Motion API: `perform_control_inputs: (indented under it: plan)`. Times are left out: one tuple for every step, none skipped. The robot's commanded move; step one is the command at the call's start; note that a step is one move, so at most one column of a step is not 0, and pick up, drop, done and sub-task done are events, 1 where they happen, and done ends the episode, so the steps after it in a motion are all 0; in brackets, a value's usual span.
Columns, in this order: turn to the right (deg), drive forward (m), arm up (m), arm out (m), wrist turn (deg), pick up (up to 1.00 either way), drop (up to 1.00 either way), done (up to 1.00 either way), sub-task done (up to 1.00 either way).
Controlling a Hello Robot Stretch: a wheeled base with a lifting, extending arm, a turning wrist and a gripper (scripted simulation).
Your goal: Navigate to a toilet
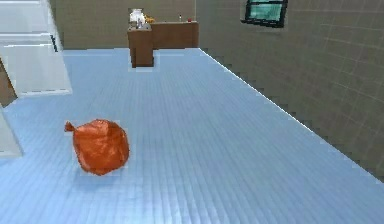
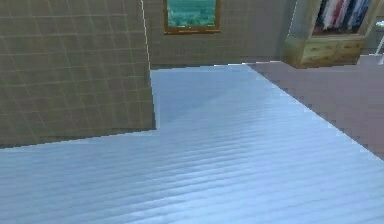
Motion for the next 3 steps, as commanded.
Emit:
perform_control_inputs:
  plan:
    - [0.0, 1.0, 0.0, 0.0, 0.0, 0.0, 0.0, 0.0, 0.0]
    - [3.0, 0.0, 0.0, 0.0, 0.0, 0.0, 0.0, 0.0, 0.0]
    - [0.0, 0.55, 0.0, 0.0, 0.0, 0.0, 0.0, 0.0, 0.0]
